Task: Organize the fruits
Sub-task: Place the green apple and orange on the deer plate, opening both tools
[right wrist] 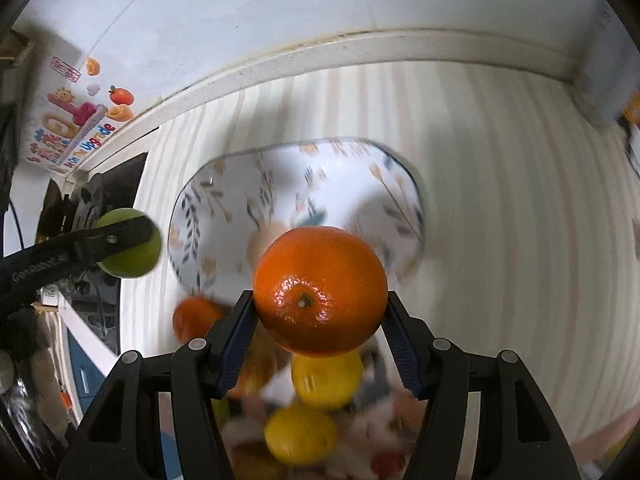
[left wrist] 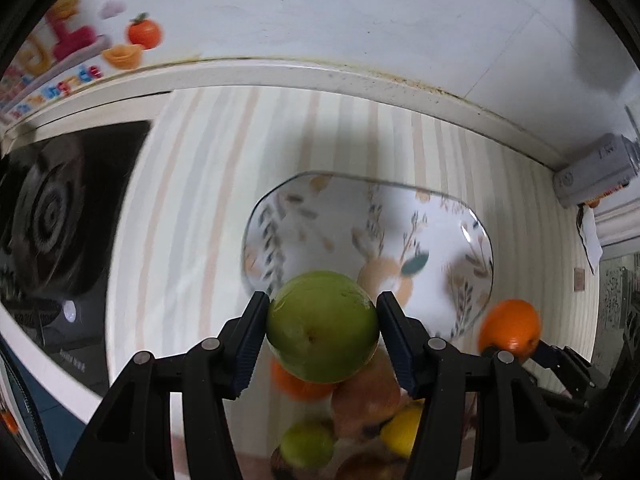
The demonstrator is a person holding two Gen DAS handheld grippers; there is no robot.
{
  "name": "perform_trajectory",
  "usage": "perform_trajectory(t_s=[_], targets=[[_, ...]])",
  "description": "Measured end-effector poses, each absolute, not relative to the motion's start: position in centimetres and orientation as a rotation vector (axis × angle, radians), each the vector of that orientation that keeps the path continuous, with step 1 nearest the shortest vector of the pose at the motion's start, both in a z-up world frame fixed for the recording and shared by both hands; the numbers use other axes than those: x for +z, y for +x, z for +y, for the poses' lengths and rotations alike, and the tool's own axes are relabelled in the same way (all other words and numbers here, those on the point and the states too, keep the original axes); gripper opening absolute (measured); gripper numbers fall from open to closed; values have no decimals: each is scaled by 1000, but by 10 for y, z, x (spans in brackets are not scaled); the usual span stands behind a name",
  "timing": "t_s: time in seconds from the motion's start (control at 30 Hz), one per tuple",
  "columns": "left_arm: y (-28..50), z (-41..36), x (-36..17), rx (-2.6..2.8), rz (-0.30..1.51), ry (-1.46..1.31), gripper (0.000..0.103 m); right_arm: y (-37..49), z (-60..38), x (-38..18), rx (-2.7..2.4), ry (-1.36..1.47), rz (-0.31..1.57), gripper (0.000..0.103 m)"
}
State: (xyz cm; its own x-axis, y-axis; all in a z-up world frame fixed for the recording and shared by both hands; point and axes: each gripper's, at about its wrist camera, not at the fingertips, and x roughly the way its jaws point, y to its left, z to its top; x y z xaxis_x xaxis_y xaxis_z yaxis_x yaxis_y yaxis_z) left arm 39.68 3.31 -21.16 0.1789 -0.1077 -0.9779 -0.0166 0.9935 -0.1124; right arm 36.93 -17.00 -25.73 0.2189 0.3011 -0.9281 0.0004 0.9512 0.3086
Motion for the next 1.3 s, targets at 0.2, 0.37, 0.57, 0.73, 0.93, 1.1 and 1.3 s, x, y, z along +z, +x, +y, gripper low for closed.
perform_trajectory(t_s=[0.2,0.37,0.57,0.73,0.93,1.1,1.3], targets=[[458,23,-258,-81,1481,-129,53,433,-153,-291,195,200,1382,65],[489,20,-286,-77,1526,-130,53,463,-143,-318,189,181,1439,65],[498,20,-299,-80,1558,-118,53,471,-146,-326,205,162,1471,66],[498,22,-298,-73,1574,-116,53,476,-146,-329,203,195,1505,67],[503,15,-294,-61,1549,-85,83,477,-151,-328,158,206,1507,87],[501,19,-278,-51,1517,-66,84,469,-154,-312,123,183,1491,92],[472,28,-252,3,1462,-27,84,445,-152,-287,98,148,1484,92]])
